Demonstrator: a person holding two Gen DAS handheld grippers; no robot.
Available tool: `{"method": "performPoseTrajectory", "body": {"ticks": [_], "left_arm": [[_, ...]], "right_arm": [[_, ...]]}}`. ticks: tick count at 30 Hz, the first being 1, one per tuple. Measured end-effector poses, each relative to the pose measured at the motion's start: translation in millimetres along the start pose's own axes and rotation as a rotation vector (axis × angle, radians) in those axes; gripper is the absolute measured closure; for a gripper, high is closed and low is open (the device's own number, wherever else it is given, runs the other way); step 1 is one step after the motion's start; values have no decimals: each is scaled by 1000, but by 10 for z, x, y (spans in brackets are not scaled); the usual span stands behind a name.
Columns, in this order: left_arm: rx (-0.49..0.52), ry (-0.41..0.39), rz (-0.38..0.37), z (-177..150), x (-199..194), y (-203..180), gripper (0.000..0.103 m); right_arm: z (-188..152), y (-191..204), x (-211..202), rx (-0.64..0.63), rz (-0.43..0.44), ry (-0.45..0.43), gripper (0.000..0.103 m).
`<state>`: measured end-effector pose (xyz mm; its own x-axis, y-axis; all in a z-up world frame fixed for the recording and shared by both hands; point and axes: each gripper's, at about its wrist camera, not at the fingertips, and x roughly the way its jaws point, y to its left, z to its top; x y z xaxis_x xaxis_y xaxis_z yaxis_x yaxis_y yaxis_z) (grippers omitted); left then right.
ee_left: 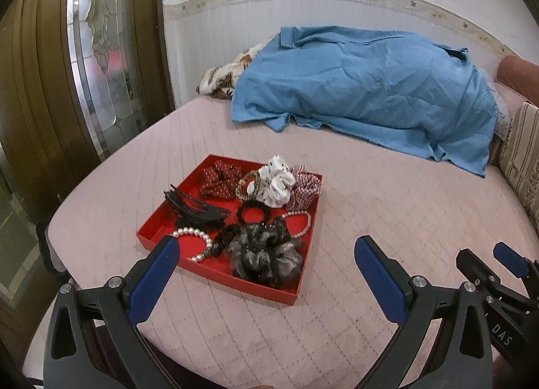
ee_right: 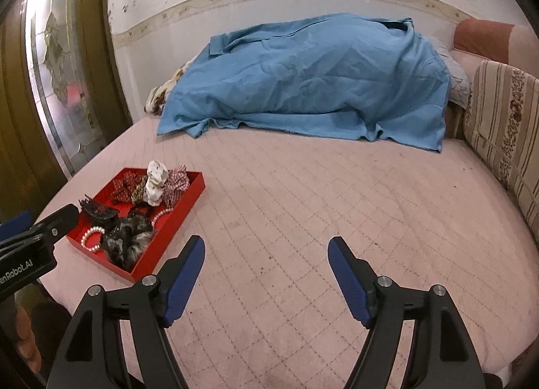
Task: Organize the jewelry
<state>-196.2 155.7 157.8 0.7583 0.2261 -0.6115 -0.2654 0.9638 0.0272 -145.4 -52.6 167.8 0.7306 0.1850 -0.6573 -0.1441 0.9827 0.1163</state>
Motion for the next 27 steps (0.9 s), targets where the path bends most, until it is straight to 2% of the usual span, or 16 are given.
{"method": "performPoseTrajectory", "body": {"ticks": [17,27], "left_arm": [[3,64,-19,-104,213,28,0],[-7,28,-3,-127,219,111,0]], "right_arm": [[-82,174,126,-70,-23,40,21],[-65,235,83,-77,-29,0,21]]}}
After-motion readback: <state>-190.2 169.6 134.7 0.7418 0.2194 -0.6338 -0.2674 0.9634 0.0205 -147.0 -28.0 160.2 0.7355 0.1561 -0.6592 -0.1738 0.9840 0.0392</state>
